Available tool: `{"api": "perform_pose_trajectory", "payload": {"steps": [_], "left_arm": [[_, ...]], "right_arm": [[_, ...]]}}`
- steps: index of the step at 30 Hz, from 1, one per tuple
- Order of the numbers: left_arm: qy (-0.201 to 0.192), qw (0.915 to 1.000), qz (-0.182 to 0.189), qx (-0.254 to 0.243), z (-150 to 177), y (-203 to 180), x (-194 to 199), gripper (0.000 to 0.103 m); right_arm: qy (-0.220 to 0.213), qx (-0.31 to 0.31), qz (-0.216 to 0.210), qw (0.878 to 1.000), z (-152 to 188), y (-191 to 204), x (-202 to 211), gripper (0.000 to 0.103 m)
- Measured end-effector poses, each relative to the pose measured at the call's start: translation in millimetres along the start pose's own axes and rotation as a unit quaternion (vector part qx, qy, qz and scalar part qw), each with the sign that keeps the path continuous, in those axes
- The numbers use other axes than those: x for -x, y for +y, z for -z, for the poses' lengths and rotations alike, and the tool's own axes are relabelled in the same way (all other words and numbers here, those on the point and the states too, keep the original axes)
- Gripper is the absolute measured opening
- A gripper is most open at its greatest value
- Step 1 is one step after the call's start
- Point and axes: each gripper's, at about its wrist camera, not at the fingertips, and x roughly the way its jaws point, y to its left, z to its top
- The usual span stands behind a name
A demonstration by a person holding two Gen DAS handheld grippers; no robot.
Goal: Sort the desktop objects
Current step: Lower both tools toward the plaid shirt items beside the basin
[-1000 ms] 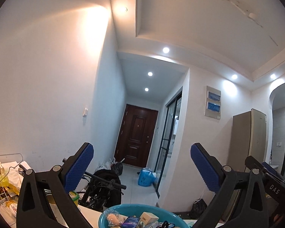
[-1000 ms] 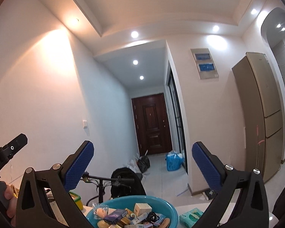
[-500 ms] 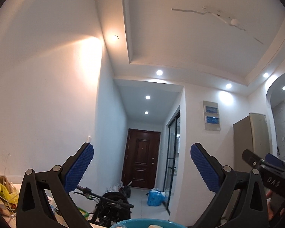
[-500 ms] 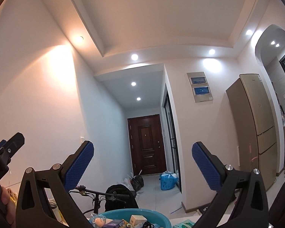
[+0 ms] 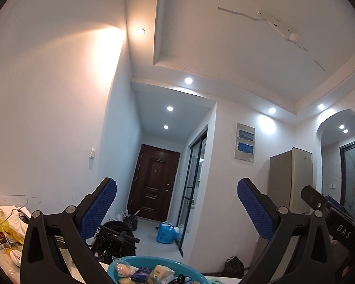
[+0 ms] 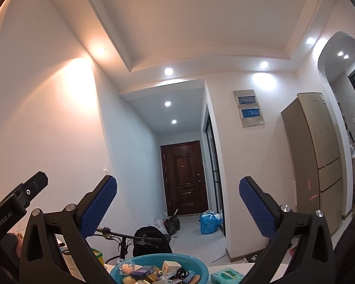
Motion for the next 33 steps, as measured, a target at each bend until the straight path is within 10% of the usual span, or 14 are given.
{"api": "perform_pose_trajectory", "payload": {"steps": [10,33], "left_arm": [[0.101,0.9903,0.092,-0.024,15,-22,14,0.103],[0.351,0.9328,0.069,-0.044,150,4,-12,0.103]], "right_arm": [[0.027,0.057,0.004,0.998,2,5,29,0.103],[0.295,0.019,0.076,0.952,149,-62,12,0.103]]}}
